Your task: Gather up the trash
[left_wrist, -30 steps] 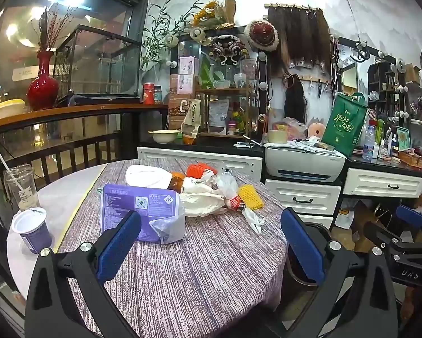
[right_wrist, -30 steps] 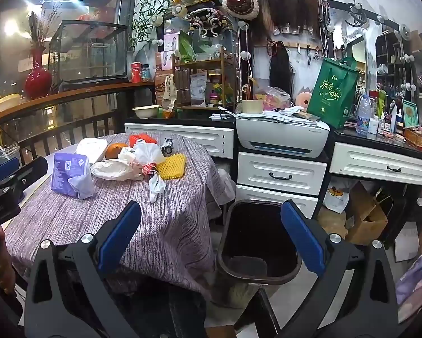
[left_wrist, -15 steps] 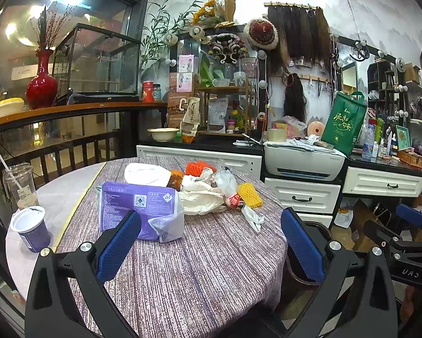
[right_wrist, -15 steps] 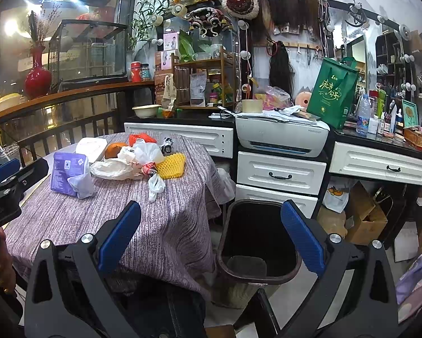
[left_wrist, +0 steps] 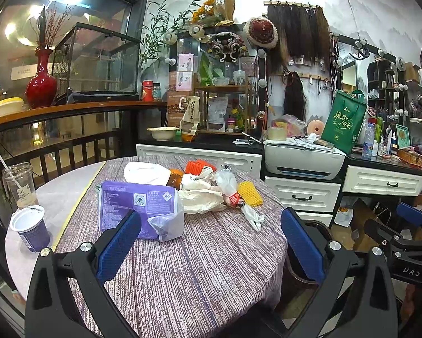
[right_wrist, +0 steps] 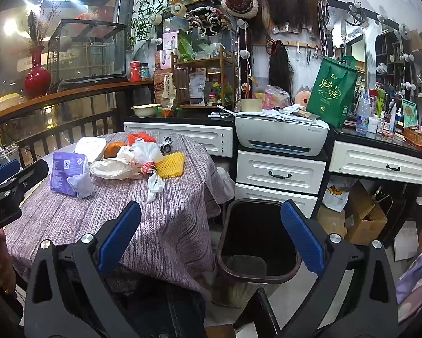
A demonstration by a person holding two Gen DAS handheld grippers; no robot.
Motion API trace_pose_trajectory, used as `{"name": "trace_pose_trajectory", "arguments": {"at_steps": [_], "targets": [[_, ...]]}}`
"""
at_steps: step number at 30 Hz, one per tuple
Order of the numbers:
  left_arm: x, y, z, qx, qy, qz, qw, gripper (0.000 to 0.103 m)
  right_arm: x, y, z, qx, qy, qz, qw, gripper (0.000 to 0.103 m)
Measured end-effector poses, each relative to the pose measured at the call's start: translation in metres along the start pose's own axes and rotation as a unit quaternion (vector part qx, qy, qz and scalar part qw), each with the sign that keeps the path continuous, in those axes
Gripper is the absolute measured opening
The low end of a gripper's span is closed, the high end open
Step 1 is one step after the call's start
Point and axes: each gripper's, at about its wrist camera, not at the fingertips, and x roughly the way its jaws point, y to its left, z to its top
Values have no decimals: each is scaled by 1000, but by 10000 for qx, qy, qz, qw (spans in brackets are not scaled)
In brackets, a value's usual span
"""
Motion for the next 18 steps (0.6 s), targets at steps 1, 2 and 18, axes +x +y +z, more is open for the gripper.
{"name": "trace_pose_trajectory", "arguments": {"at_steps": [1,2,18], "targets": [[0,1,1,-1,0,3,10000,98,0,0,0,-1,-2,-2,10000,98],[0,1,1,-2,0,3,10000,98,-1,0,0,-2,-4,-4,10000,98],[1,0,1,-3,11,1,10000,98,0,-1,0,4,5,-4,10000,98]]}}
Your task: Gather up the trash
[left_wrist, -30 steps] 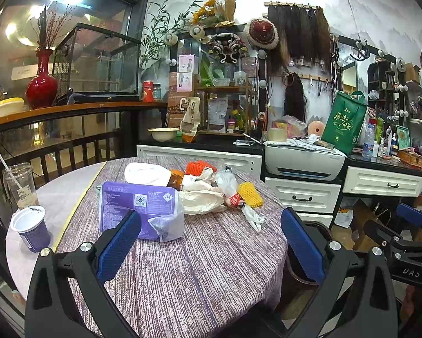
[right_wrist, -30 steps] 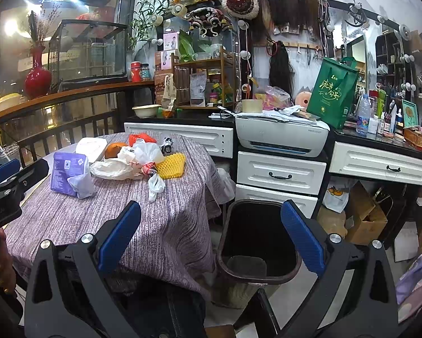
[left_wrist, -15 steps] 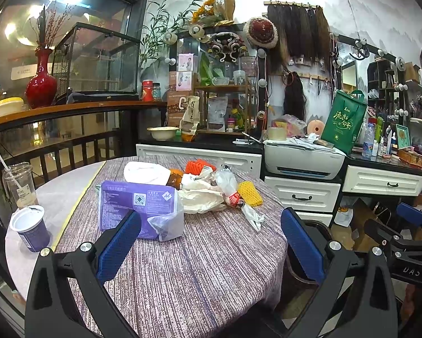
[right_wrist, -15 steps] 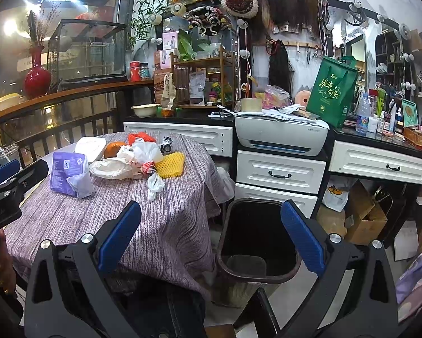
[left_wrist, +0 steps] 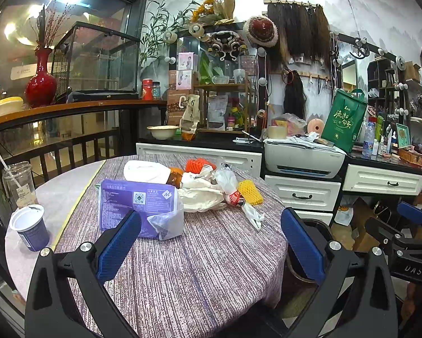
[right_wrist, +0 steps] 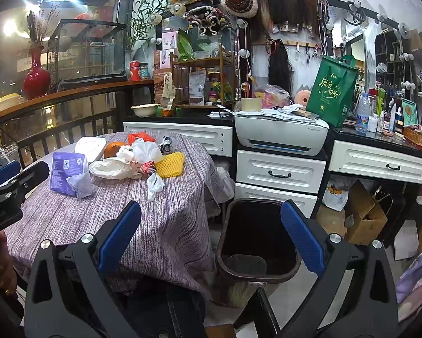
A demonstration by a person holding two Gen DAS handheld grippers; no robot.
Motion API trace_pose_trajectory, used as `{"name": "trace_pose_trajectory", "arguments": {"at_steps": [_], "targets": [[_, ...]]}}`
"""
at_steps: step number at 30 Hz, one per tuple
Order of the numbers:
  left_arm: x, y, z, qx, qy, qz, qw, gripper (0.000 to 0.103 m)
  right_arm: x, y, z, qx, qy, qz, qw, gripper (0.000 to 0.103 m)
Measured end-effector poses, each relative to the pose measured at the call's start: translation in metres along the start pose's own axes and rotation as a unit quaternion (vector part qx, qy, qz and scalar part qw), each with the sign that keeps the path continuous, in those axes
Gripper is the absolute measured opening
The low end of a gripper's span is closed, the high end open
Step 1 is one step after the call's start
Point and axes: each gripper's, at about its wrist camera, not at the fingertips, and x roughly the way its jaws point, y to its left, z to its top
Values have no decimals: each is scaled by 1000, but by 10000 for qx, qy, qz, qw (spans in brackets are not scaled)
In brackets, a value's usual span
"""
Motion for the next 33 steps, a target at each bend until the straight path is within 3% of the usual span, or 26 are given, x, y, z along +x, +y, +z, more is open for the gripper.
{"name": "trace_pose_trajectory", "arguments": {"at_steps": [24,33], "targets": [[4,-3,-5,5,55,-5,10000,98,5,-3,-6,7,55,-6,10000,98],[11,-1,-13,59,123,63,9999,98,14,1,-9,-59,262,63,9996,98]]}}
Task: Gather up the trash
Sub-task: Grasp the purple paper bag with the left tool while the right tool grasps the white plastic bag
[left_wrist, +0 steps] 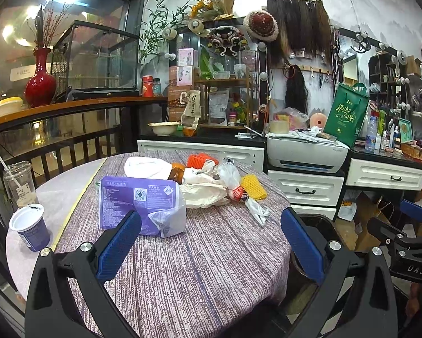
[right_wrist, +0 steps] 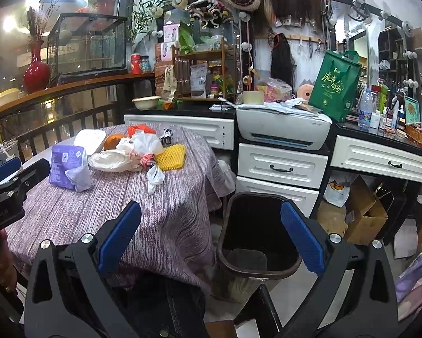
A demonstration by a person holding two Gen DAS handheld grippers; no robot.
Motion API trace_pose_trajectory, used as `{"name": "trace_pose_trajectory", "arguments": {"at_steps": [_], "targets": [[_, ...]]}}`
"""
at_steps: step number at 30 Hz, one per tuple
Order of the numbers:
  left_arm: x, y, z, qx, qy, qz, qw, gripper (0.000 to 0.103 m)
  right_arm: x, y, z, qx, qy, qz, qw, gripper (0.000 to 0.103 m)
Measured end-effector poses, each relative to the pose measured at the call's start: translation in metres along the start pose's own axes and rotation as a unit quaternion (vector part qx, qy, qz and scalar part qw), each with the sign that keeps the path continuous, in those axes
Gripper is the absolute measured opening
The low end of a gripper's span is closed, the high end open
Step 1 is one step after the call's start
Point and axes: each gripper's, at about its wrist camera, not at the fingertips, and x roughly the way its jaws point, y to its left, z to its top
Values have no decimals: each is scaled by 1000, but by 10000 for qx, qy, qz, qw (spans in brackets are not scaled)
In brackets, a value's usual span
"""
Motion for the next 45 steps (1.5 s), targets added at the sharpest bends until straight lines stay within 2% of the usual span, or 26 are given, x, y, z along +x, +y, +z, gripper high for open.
{"name": "trace_pose_trajectory", "arguments": {"at_steps": [8,16,22,29,34,38,42,45], "targets": [[21,13,-19,36,444,-24,9990,98,30,13,1,-248,712,465,9961,98],[35,28,-11,-63,895,-11,9960,98,69,37,11,-579,1317,1044,9841,98],[46,45,-7,-221,1204,86,9924,98,91,52,23,-798,1424,1327,9776,98],[57,66,-2,-333,1360,215,9899,98,118,77,39,-977,1474,1892,9659,98],[72,76,2,-526,1644,183,9848,98,138,87,50,-1069,1397,1818,9675,98],[85,77,5,-506,1791,193,9823,98,163,83,54,-904,1563,1718,9684,98],[99,75,10,-456,1825,423,9812,98,188,82,56,-930,1664,1543,9695,97],[108,74,16,-444,1817,640,9803,98,205,82,63,-965,1674,1480,9699,90]]}}
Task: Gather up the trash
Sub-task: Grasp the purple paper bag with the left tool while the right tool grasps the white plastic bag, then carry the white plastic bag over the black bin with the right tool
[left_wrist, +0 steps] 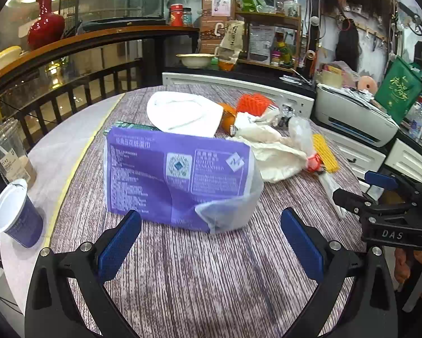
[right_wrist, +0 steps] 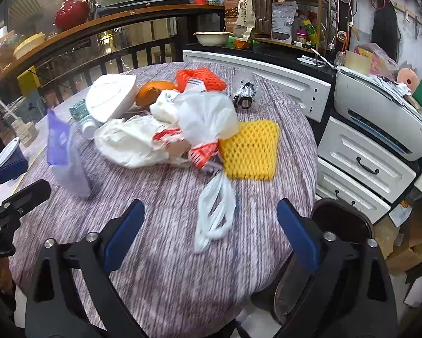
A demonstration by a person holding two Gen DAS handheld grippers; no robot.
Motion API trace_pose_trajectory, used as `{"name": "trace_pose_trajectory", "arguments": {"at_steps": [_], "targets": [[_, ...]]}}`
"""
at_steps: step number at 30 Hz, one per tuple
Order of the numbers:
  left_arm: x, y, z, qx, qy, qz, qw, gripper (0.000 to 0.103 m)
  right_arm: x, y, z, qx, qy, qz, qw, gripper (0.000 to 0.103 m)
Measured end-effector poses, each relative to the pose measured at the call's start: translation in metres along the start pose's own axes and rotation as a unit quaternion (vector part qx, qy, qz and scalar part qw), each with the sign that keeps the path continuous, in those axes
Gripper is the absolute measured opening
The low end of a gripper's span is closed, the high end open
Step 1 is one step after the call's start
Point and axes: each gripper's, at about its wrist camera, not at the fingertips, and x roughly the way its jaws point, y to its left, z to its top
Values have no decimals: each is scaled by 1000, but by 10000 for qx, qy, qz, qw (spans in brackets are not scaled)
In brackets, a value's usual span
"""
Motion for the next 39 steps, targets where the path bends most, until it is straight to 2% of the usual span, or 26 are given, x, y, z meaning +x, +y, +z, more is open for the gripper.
{"name": "trace_pose_trajectory", "arguments": {"at_steps": [2,10,12,14,15,16,19,21,23,25,33,34,39], "targets": [[5,-4,3,-6,34,111,9999,98,9,-3,8,-42,-9,-31,10000,82],[30,-16,5,-185,322,571,9977,98,45,-3,26,-407,137,-42,9991,63],[35,-16,6,-265,319,678,9968,98,52,0,27,-523,153,-106,9985,54],[39,-16,9,-349,330,689,9965,97,57,0,27,-536,208,-74,9983,38],[40,-17,10,-376,336,679,9964,95,59,0,27,-536,233,-67,9983,33],[41,-17,10,-398,338,683,9963,89,59,0,26,-536,232,-64,9983,25],[43,-13,9,-512,410,620,9959,70,54,0,25,-502,177,51,9986,21],[42,-9,6,-587,438,506,9960,67,48,-1,23,-486,110,103,9987,18],[37,-7,4,-645,371,410,9964,56,43,0,22,-474,64,141,9988,17],[31,-3,2,-661,298,342,9968,50,38,0,20,-437,18,194,9989,16],[2,20,-8,-918,-37,-163,9956,35,9,4,11,-433,-248,268,9984,15],[-3,21,-8,-897,-102,-179,9958,30,6,4,10,-442,-277,271,9983,15],[-29,23,-9,-799,-464,-305,9953,28,-15,4,3,-409,-444,350,9976,15]]}}
